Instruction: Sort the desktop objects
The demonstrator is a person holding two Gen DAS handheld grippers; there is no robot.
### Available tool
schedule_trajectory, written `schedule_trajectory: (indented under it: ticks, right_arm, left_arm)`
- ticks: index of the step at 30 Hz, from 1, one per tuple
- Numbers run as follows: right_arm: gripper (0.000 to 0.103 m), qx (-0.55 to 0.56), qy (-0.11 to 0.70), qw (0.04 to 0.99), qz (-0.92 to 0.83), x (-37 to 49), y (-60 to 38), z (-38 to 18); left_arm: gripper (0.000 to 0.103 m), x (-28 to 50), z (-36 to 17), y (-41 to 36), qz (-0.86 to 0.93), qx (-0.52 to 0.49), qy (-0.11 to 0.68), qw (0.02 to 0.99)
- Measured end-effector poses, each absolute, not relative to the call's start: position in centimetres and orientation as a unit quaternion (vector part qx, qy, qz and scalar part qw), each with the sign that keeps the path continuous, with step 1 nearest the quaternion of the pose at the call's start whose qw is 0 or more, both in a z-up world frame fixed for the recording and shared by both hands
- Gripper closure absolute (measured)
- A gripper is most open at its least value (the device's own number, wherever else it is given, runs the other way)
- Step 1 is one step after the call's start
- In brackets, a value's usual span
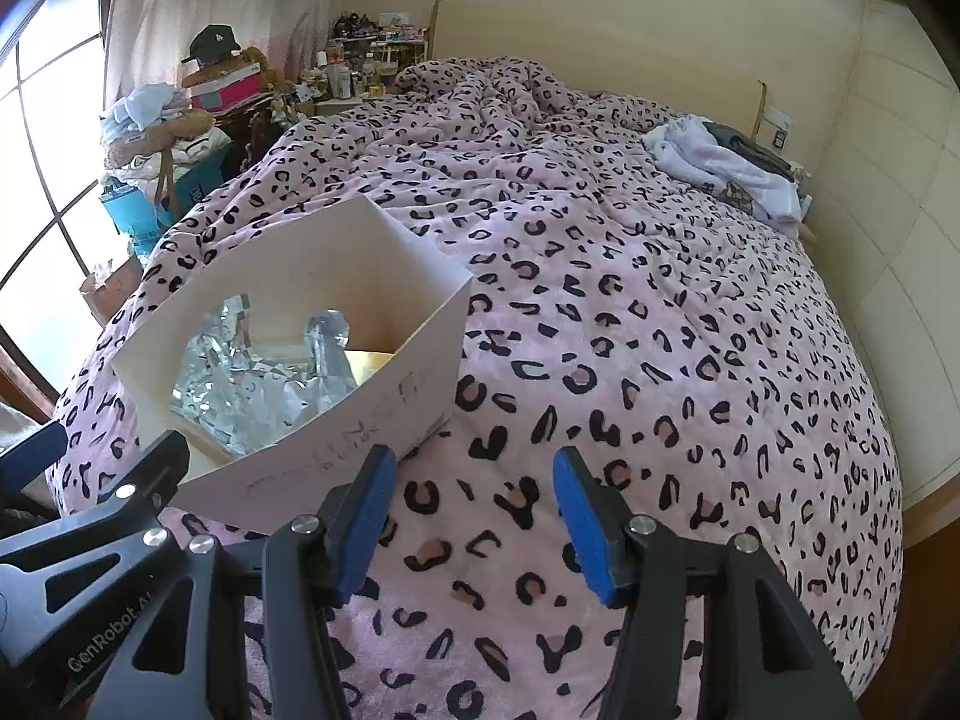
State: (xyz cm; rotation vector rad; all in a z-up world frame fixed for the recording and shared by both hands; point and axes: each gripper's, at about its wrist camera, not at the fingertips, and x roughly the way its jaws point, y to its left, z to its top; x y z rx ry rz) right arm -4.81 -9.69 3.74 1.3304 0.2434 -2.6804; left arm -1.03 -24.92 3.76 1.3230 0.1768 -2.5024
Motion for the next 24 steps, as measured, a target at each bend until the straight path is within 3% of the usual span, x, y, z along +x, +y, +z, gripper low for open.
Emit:
schedule_trajectory:
  ticks: [24]
  right_arm:
    - [0.047,0.438,0.076,0.068,-0.893,-4.87,-9.07,3.97]
  left_arm:
    - [0.012,-1.15,4.03,-24.62,-0.875,0.455,0.067,0.149]
